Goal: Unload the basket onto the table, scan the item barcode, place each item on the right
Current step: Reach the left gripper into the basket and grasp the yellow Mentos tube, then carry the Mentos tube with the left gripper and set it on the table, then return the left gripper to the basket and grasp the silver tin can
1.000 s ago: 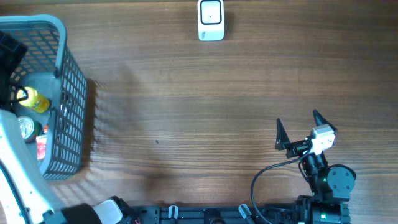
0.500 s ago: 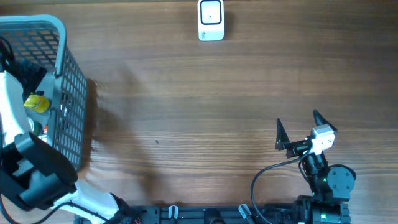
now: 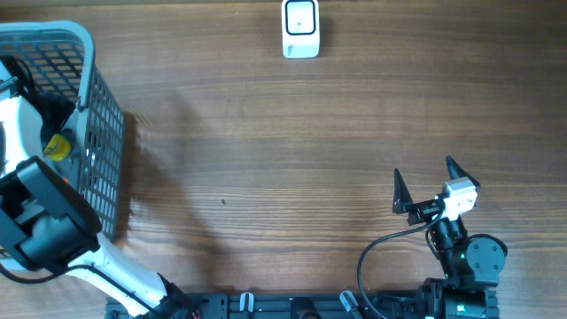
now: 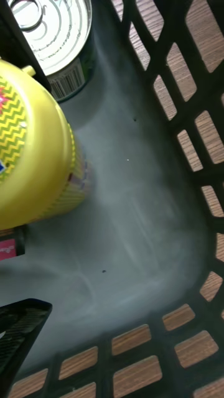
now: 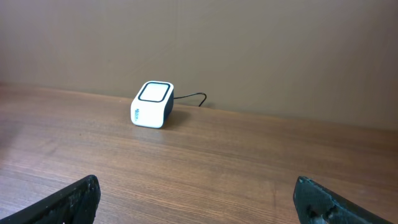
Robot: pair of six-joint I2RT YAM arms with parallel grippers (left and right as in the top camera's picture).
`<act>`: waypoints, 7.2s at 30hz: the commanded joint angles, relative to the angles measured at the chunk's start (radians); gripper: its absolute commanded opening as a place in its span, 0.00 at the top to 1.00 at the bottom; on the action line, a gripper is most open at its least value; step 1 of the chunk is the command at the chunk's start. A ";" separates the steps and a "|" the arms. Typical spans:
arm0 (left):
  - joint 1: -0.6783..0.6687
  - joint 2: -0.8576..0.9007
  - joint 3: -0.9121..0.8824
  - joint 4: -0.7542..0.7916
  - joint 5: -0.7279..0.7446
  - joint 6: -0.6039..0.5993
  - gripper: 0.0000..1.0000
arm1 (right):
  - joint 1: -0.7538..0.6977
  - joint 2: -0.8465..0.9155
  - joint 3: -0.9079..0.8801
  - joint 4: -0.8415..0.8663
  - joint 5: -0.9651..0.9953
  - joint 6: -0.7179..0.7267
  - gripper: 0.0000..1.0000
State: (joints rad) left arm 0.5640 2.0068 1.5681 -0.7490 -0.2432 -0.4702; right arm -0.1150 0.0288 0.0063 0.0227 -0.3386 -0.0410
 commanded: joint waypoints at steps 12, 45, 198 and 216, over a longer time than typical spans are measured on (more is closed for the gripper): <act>0.006 0.092 0.002 0.054 -0.037 -0.013 0.31 | -0.004 -0.005 -0.001 0.005 0.009 0.016 0.00; -0.071 -0.780 0.002 0.042 0.558 -0.275 0.47 | -0.004 -0.005 -0.001 0.005 0.009 0.016 0.00; 0.145 -0.262 -0.244 0.077 0.280 -0.346 0.40 | -0.004 -0.005 -0.001 0.005 0.009 0.016 0.00; 0.089 -0.747 -0.244 0.369 1.066 -0.537 0.34 | -0.004 -0.005 -0.001 0.005 0.009 0.016 0.00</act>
State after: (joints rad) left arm 0.7033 1.2770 1.3209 -0.4397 0.6327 -0.9295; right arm -0.1169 0.0288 0.0063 0.0227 -0.3321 -0.0406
